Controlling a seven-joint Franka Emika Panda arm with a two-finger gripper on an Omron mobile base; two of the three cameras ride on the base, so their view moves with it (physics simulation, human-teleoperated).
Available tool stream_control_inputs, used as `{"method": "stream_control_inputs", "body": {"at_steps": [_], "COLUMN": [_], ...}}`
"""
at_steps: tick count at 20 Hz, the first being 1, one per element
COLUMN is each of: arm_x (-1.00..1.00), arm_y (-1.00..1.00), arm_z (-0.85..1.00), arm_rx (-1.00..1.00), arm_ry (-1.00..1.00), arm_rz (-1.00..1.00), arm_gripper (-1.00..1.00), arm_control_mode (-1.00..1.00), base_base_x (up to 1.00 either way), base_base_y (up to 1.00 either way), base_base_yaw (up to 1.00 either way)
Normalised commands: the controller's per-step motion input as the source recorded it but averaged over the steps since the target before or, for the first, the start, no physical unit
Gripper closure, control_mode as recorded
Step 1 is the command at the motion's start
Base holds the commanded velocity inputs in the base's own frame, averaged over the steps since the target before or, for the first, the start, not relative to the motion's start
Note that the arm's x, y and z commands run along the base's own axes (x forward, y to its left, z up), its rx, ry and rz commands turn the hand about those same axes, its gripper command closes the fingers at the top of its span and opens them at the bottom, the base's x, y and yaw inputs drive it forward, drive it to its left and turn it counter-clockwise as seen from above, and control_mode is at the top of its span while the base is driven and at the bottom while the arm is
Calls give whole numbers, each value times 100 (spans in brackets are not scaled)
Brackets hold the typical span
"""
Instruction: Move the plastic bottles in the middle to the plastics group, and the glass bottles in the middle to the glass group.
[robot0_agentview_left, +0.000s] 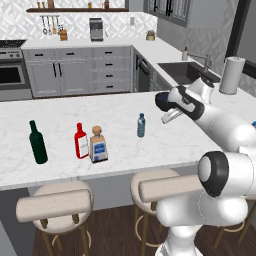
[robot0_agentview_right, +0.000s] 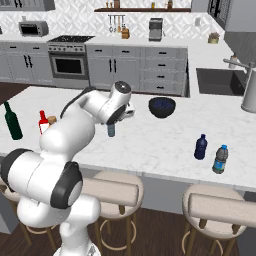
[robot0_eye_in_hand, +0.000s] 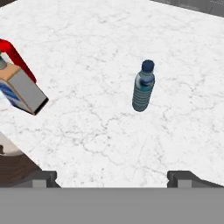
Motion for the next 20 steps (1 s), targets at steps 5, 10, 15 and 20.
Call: {"method": "stream_control_inputs", "body": {"at_steps": [5, 10, 15, 20], "arm_x": [-6, 0, 14, 25], "arm_y": [31, 23, 36, 48], "arm_z": [12, 27, 4, -22], "arm_rx": [13, 12, 6, -4], "arm_ry": [0, 0, 7, 5], "arm_rz": [20, 6, 0, -2], "arm_gripper": [-100, -100, -100, -100], "arm_control_mode": [-100, -100, -100, -100], "base_base_x": [0, 0, 0, 0], "base_base_y": [0, 0, 0, 0], "base_base_yaw": [0, 0, 0, 0]}}
